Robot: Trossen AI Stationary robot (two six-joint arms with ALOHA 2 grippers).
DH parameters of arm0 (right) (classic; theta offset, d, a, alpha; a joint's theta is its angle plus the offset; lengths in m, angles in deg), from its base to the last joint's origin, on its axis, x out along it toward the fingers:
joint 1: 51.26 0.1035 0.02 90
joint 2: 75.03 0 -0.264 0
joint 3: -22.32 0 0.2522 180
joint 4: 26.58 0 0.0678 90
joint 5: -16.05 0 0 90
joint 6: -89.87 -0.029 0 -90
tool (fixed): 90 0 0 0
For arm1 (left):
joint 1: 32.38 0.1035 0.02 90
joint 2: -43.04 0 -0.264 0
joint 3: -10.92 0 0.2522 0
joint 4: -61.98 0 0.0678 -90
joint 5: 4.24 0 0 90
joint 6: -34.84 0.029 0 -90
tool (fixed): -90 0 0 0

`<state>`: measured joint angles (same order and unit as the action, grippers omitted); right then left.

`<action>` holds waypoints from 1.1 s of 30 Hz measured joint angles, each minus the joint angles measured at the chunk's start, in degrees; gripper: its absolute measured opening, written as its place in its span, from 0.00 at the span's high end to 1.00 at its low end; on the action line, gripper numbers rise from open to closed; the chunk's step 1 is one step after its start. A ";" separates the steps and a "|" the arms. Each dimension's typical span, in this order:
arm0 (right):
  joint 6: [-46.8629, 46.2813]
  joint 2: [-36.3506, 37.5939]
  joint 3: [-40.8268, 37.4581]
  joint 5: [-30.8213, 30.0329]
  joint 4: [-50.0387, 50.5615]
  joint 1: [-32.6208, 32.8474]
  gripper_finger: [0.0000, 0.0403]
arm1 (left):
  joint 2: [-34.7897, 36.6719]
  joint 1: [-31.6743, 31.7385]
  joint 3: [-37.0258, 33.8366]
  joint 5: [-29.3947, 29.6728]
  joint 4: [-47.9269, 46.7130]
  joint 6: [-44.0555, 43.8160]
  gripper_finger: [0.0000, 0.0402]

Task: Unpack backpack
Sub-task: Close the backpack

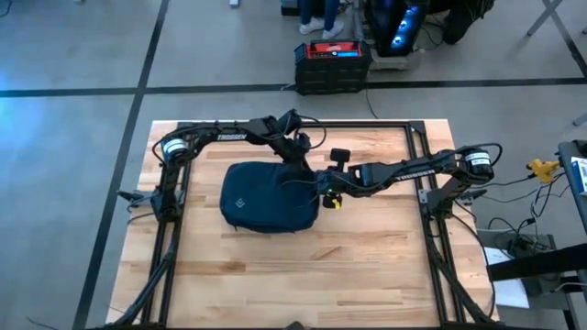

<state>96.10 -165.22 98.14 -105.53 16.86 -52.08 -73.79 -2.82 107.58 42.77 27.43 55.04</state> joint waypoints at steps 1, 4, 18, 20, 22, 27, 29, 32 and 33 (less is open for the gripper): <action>-0.92 0.13 0.00 -0.02 0.38 0.32 1.00 | 0.33 0.24 0.00 0.29 0.02 -0.23 0.99; -3.54 0.28 -0.06 -0.51 0.93 1.51 1.00 | 1.83 1.47 0.00 0.55 -0.74 -0.79 1.00; -11.47 0.39 -0.74 2.38 2.14 8.33 1.00 | 10.83 10.54 -0.11 7.99 -11.56 1.78 1.00; -13.01 0.39 -0.76 1.26 1.44 9.97 1.00 | 11.69 13.18 -0.22 8.46 -13.83 1.17 1.00; -14.17 0.39 -0.72 0.56 0.55 11.17 1.00 | 12.48 15.57 -0.87 8.48 -15.71 0.13 1.00; -11.31 0.31 -2.09 3.32 -6.23 11.88 1.00 | 15.85 19.46 -8.18 13.03 -13.95 -3.41 1.00; -8.32 0.30 -3.52 2.51 -10.49 10.27 1.00 | 18.49 19.20 -12.97 14.17 -11.27 -4.97 1.00; -5.35 0.09 -5.80 2.85 -14.46 6.79 1.00 | 23.40 18.64 -21.70 15.16 -6.89 -9.39 1.00; -4.78 0.09 -6.48 3.70 -15.49 5.41 1.00 | 25.67 18.54 -24.91 15.29 -5.29 -11.40 1.00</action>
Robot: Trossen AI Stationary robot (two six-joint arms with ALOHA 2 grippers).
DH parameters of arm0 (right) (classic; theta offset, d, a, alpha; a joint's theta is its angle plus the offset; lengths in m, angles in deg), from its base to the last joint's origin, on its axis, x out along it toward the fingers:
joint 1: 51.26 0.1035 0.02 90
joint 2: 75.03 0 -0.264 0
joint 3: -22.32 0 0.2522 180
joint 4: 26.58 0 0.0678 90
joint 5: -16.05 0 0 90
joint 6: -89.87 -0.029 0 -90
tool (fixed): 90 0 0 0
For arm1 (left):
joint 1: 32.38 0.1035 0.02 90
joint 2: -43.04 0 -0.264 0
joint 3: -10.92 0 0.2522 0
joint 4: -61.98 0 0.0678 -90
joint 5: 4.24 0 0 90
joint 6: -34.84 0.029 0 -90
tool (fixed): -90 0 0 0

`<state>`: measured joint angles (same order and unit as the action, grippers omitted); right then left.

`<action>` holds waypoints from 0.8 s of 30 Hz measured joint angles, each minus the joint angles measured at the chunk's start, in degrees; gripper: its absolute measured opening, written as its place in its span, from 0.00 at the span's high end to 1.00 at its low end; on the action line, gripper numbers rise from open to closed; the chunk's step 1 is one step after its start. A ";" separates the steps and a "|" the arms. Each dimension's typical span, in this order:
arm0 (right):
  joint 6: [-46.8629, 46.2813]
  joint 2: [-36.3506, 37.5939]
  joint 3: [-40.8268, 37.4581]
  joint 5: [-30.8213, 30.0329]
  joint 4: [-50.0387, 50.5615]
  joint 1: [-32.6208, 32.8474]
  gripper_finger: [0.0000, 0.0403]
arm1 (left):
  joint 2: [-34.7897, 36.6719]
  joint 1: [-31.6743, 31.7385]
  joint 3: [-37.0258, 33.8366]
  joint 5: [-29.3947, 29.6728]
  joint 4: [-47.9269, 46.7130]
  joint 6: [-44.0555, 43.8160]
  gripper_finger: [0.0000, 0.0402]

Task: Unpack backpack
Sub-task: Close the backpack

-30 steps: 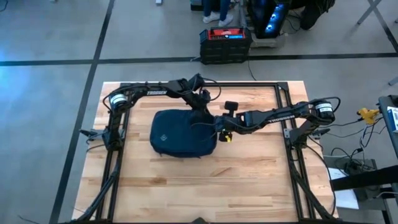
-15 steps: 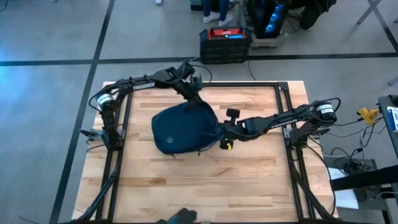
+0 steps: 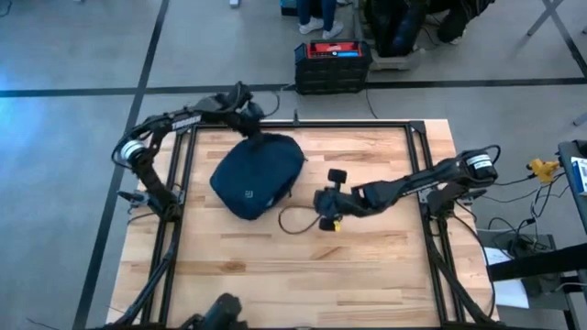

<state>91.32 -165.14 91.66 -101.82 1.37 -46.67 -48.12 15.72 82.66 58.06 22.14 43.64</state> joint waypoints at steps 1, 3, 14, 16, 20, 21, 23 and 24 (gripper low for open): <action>0.82 0.00 -0.74 0.47 -1.53 -1.60 1.00 | 2.39 -0.31 -3.26 0.31 1.99 -2.26 1.00; 2.20 0.00 -2.30 1.04 -3.64 -5.00 1.00 | 7.40 -1.65 -9.57 0.99 7.45 -7.35 1.00; 5.98 -1.25 -4.23 21.37 -21.22 -11.50 0.98 | 31.73 -8.27 -26.30 6.70 15.21 -18.11 1.00; 5.27 -2.00 -4.12 23.90 -21.97 -11.47 0.94 | 34.34 -8.72 -26.41 6.94 15.12 -18.64 1.00; 3.16 -4.95 -4.16 25.32 -23.93 -11.33 0.78 | 38.19 -8.76 -25.99 7.27 13.87 -18.82 1.00; 3.55 -6.05 -4.24 25.33 -24.90 -11.33 0.73 | 38.79 -8.75 -25.97 7.29 13.90 -18.77 1.00; 3.98 -8.17 -4.27 25.24 -28.44 -11.35 0.65 | 39.46 -8.73 -25.97 7.44 13.99 -18.75 1.00; 4.39 -9.02 -4.27 25.12 -30.34 -11.37 0.62 | 39.53 -8.72 -25.97 7.48 13.94 -18.73 1.00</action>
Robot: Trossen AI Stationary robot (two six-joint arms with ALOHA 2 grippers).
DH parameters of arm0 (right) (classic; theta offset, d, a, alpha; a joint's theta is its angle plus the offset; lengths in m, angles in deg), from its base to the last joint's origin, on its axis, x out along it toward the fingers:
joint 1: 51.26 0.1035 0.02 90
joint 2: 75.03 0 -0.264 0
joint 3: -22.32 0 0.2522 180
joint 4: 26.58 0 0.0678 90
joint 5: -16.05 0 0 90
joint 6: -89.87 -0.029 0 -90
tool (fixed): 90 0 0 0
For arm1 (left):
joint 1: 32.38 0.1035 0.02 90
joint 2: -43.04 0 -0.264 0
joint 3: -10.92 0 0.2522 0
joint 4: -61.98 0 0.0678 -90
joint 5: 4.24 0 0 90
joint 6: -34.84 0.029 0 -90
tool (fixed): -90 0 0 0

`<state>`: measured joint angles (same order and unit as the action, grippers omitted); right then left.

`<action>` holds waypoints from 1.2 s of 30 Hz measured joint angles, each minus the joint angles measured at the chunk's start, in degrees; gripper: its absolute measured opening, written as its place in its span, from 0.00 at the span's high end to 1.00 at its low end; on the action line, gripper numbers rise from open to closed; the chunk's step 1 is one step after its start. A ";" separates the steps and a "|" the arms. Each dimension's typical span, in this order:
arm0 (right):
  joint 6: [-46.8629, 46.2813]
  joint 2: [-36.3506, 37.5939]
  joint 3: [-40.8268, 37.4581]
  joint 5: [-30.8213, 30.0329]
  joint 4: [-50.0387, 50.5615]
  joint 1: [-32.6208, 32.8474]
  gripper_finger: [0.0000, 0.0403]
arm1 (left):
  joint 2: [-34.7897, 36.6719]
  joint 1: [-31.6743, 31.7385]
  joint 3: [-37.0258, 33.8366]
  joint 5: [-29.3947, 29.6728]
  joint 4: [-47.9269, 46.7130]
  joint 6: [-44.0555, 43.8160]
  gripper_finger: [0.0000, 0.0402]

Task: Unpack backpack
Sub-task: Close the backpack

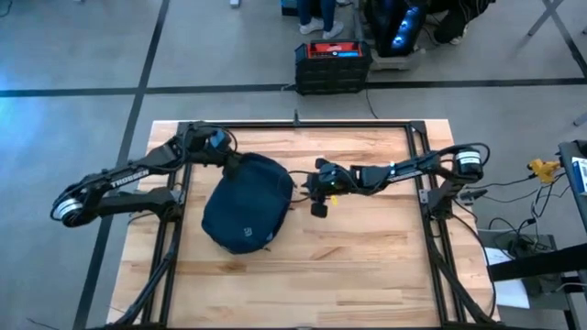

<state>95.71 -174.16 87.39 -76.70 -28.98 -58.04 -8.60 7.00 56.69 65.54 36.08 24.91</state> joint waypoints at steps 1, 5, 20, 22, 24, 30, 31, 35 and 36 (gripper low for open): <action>0.39 -0.78 0.01 -0.36 -1.84 -0.02 0.59 | 0.00 -0.02 0.00 -0.01 -0.01 0.02 1.00; 1.51 -4.81 0.54 -5.00 -7.28 -0.70 0.55 | -0.65 -0.07 -0.03 -0.03 -0.54 0.34 1.00; 1.69 -5.98 3.82 -6.31 -1.59 -1.39 0.99 | -1.52 -0.22 3.92 -0.25 -0.86 7.61 0.91; 1.72 -5.16 3.81 -6.34 -0.25 -1.41 0.99 | -1.63 -0.22 5.90 -0.04 -1.05 10.07 0.85; 1.73 -4.74 3.80 -6.42 0.40 -1.41 1.00 | -2.10 -0.17 8.14 1.01 0.05 11.82 0.77; 1.92 -4.64 3.80 -6.29 1.27 -1.36 1.00 | -5.62 -0.13 10.47 3.79 -0.92 14.19 0.54; 1.93 -4.64 3.80 -6.29 1.25 -1.36 1.00 | -6.54 -0.20 10.50 3.74 -0.80 14.54 0.51; 2.77 -4.59 3.78 -6.29 0.99 -1.32 1.00 | -11.73 -0.55 9.68 1.80 3.79 15.38 0.41; 2.80 -4.59 3.78 -6.25 0.92 -1.21 1.00 | -13.57 -0.76 9.53 0.45 5.57 15.32 0.40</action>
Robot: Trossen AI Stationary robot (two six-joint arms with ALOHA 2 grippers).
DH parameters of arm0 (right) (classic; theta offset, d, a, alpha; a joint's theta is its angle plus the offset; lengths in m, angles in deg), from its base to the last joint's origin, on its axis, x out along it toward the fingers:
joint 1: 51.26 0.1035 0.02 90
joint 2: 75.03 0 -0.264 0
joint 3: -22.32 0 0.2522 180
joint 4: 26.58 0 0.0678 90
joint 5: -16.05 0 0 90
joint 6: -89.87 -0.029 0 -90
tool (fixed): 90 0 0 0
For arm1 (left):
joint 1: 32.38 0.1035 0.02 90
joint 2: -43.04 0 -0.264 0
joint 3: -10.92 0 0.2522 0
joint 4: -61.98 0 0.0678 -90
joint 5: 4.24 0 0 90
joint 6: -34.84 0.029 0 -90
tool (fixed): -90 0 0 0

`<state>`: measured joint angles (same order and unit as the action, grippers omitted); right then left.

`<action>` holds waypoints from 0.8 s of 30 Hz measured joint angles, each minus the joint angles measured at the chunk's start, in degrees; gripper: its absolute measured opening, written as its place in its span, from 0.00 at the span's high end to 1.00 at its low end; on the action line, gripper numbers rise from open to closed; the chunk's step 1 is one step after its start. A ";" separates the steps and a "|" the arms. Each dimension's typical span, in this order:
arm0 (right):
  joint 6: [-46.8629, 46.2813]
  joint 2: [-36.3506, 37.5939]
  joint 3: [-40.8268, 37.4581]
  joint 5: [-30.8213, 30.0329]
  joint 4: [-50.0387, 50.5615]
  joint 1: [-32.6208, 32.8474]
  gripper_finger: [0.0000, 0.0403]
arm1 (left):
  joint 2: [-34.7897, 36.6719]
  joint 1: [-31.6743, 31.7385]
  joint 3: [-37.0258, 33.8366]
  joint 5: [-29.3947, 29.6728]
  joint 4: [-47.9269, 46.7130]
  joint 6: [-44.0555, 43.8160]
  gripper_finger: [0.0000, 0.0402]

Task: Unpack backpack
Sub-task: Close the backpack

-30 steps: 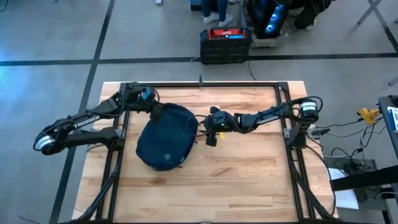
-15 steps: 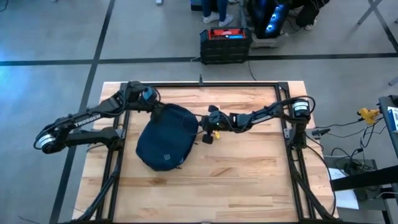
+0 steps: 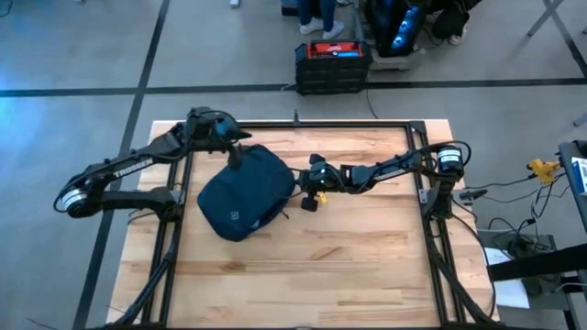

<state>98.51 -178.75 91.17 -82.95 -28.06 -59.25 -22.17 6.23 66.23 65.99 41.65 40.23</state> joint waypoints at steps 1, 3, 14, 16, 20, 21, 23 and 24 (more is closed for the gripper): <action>0.14 0.00 0.00 0.01 0.01 0.01 1.00 | -1.78 -0.14 0.00 -1.56 2.55 -0.06 0.38; 0.45 0.02 0.00 0.21 0.08 0.26 1.00 | -5.62 -0.54 0.62 -4.99 6.57 -0.23 0.37; -0.43 3.64 -0.02 0.62 7.32 3.20 1.00 | -31.39 -4.31 17.43 -15.24 2.70 9.23 0.44; -1.33 3.67 -0.02 0.60 8.38 3.12 1.00 | -34.87 -5.17 21.05 -18.32 -1.38 11.06 0.45; -2.04 3.63 -0.02 -0.03 10.14 2.42 1.00 | -40.52 -7.18 28.26 -23.20 -12.31 15.92 0.46; -2.11 3.63 -0.02 -0.05 10.36 2.36 1.00 | -41.50 -7.69 29.73 -23.18 -15.53 17.23 0.46; -2.38 3.59 -0.02 -0.02 10.67 2.10 1.00 | -43.27 -8.39 32.40 -22.79 -19.37 19.45 0.45; -2.45 3.56 -0.02 -0.02 10.62 2.08 1.00 | -43.77 -8.65 33.12 -22.72 -20.90 20.06 0.45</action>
<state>96.07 -175.19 91.15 -82.97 -17.44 -57.17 -65.94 -2.42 99.35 43.27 20.76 60.29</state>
